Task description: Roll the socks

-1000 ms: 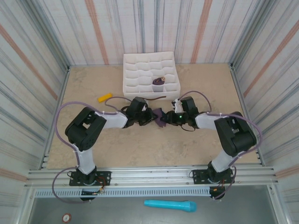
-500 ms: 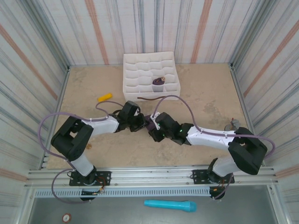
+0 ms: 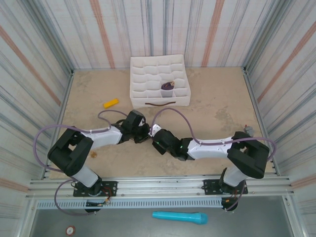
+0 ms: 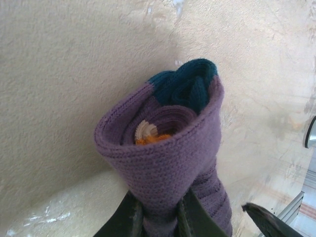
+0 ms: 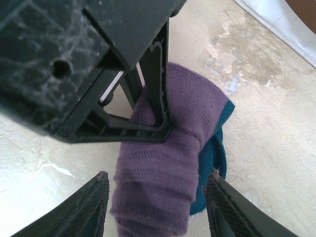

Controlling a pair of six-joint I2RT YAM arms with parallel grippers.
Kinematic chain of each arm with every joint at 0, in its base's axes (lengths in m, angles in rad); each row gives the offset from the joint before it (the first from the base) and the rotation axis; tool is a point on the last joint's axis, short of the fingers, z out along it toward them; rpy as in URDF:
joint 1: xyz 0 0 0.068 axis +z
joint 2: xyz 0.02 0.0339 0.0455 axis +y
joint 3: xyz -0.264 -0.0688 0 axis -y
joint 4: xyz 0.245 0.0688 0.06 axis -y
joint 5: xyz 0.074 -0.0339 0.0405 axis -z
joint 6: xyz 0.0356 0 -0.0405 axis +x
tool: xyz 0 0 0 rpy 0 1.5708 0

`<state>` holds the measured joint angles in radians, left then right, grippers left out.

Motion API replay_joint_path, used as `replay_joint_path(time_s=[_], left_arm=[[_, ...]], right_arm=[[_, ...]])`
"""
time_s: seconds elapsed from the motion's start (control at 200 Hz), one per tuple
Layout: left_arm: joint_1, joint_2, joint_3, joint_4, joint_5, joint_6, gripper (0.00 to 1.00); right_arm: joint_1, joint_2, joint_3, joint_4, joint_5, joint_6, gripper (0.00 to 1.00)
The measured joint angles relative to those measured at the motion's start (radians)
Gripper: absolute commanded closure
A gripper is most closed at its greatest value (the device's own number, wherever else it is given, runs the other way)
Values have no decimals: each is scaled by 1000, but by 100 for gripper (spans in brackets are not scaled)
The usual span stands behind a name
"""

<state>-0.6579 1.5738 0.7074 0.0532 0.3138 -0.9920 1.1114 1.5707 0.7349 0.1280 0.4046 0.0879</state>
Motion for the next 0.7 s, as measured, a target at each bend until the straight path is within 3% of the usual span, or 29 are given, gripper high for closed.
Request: replay_joint_path(time_s=[0.195, 0.306, 0.386, 0.531, 0.701], left_arm=[[-3, -4, -3, -1, 0, 0, 89], [-3, -4, -3, 1, 0, 0, 86], [-3, -4, -8, 10, 0, 0, 76], [5, -4, -38, 60, 1, -13, 49], [13, -17, -89, 142, -1, -13, 40]], right_arm=[[-19, 49, -7, 44, -19, 0, 55], [-41, 49, -30, 81, -61, 14, 72], [-60, 47, -49, 114, -101, 26, 83], [-125, 35, -81, 171, -201, 60, 99], [-222, 35, -118, 249, -377, 105, 100]])
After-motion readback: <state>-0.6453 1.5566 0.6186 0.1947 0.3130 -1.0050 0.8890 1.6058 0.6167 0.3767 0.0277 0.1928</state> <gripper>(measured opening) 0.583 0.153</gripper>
